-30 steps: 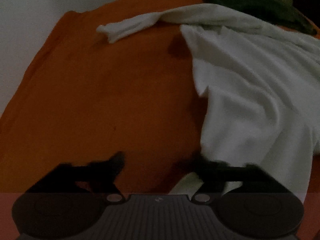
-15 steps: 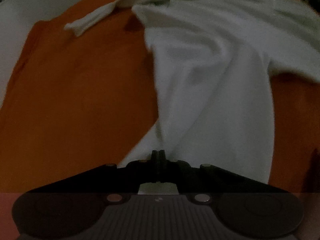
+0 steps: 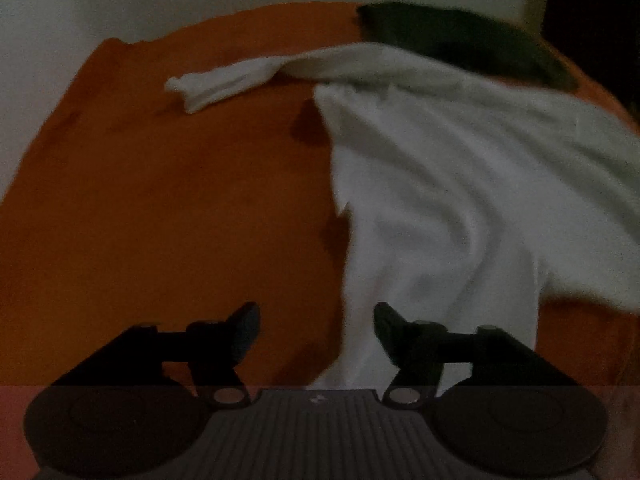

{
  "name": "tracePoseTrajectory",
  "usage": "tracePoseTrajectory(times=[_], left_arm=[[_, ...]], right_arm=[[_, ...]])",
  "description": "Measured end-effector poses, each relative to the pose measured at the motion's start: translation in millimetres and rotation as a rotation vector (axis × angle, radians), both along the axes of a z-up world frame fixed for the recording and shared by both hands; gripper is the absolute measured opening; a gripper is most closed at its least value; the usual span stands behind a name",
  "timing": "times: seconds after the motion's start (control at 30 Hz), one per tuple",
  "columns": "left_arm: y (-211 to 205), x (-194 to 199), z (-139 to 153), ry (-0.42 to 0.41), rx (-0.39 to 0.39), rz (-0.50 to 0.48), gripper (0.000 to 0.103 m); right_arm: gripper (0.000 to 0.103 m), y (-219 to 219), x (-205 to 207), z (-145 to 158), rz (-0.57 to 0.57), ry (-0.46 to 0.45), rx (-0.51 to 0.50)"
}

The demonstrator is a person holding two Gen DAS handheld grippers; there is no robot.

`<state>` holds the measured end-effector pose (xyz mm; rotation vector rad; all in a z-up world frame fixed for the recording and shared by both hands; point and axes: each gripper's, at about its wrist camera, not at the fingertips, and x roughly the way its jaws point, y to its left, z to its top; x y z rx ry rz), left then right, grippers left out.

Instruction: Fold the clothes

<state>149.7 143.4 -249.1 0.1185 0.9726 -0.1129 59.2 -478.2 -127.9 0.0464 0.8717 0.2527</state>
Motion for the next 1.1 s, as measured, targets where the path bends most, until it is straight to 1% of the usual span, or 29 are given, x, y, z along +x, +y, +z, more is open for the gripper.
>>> tracePoseTrajectory(times=[0.07,0.13,0.2,0.23,0.33,0.37,0.4,0.47,0.53,0.57,0.63,0.73,0.77,0.83,0.9,0.93,0.97,1.0,1.03,1.07,1.1], left_arm=[[-5.5,19.8,-5.8,-0.005,-0.053,0.015,0.063],[-9.6,39.2,-13.7,-0.007,-0.095,0.028,0.064],[-15.4,54.5,-24.8,-0.01,-0.118,0.043,0.066],[-15.7,61.0,-29.6,-0.013,-0.126,0.049,0.069],[-15.1,79.2,-45.6,-0.021,-0.163,0.066,0.07],[-14.5,83.8,-51.0,-0.023,-0.183,0.071,0.066],[-14.8,85.3,-55.7,-0.022,-0.205,0.069,0.059],[-17.1,85.5,-67.4,-0.021,-0.248,0.047,0.007],[-19.0,75.0,-71.0,-0.074,-0.264,0.027,0.007],[-17.2,67.0,-70.5,-0.097,-0.27,0.029,0.007],[-12.3,51.0,-69.0,-0.138,-0.284,0.034,0.007],[7.8,27.3,-63.3,-0.138,-0.337,0.066,0.007],[13.0,21.8,-61.6,-0.131,-0.342,0.067,0.007],[16.1,13.8,-57.9,-0.122,-0.323,0.048,0.007],[14.3,10.7,-55.9,-0.112,-0.3,0.046,0.007],[11.9,8.9,-56.2,-0.11,-0.297,0.053,0.007],[9.6,7.7,-56.7,-0.108,-0.295,0.058,0.007],[7.7,8.2,-57.4,-0.106,-0.29,0.055,0.007],[6.6,9.3,-58.4,-0.106,-0.283,0.053,0.008],[8.1,9.8,-59.7,-0.105,-0.29,0.055,0.008],[9.7,10.3,-60.9,-0.104,-0.297,0.058,0.009]], right_arm=[[0.087,25.9,29.3,12.1,0.04,0.019,-0.018],[0.087,52.4,61.3,18.0,0.044,0.052,-0.029],[0.087,74.0,92.8,15.9,0.026,0.088,-0.024],[0.087,88.3,111.4,11.9,0.016,0.104,-0.019],[0.088,128.4,155.8,-9.6,0.011,0.126,-0.034],[0.088,139.0,167.9,-17.6,0.009,0.123,-0.044],[0.088,147.8,180.0,-28.0,0.012,0.113,-0.055],[0.088,163.3,204.2,-51.7,0.022,0.1,-0.087],[0.088,170.1,226.0,-77.7,0.031,0.081,-0.12],[0.088,174.9,236.9,-89.7,0.042,0.055,-0.144],[0.088,187.0,254.6,-107.8,0.097,-0.014,-0.206],[0.088,217.8,278.9,-131.2,0.217,-0.141,-0.304],[0.088,229.3,285.7,-138.2,0.251,-0.173,-0.338],[0.088,259.7,302.0,-153.8,0.331,-0.227,-0.408],[0.088,290.1,319.6,-166.9,0.385,-0.262,-0.453],[0.088,301.4,328.3,-171.1,0.399,-0.276,-0.46],[0.088,310.4,336.4,-173.6,0.393,-0.292,-0.465],[0.088,321.0,348.3,-177.2,0.359,-0.312,-0.483],[0.088,329.5,359.1,-181.8,0.311,-0.32,-0.527],[0.088,336.1,369.6,-186.1,0.265,-0.308,-0.577],[0.086,336.7,380.8,-190.2,0.246,-0.262,-0.576]])
